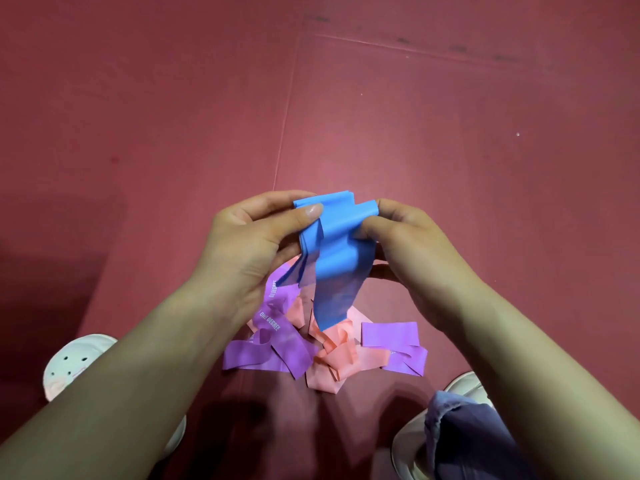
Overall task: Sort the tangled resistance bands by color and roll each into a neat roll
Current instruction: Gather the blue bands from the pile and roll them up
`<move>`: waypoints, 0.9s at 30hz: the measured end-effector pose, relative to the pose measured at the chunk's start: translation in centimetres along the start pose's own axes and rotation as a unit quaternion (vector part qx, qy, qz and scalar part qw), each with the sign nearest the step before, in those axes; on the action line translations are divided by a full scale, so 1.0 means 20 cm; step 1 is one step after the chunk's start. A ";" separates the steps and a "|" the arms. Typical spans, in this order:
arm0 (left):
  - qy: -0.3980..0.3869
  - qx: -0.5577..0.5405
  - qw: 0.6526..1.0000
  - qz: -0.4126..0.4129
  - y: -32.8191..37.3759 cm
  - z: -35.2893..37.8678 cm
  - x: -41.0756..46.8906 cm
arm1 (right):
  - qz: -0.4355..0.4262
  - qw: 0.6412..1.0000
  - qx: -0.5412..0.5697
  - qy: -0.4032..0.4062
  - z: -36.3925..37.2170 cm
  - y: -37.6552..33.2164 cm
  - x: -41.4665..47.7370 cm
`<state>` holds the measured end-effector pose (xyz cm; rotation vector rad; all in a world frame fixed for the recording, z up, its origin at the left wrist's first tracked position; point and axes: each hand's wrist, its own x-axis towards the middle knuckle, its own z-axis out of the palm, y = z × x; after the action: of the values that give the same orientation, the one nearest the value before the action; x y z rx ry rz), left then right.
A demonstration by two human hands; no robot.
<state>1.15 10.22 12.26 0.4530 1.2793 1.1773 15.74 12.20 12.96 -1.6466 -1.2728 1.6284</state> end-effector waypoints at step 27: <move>0.002 -0.073 0.997 -0.034 -0.02 -0.01 0.01 | -0.194 0.962 -0.141 0.129 0.01 -0.01 -0.02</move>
<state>1.00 10.22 11.77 0.2973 1.1941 1.2045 15.50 11.89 13.17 -1.5771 -1.6196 1.0021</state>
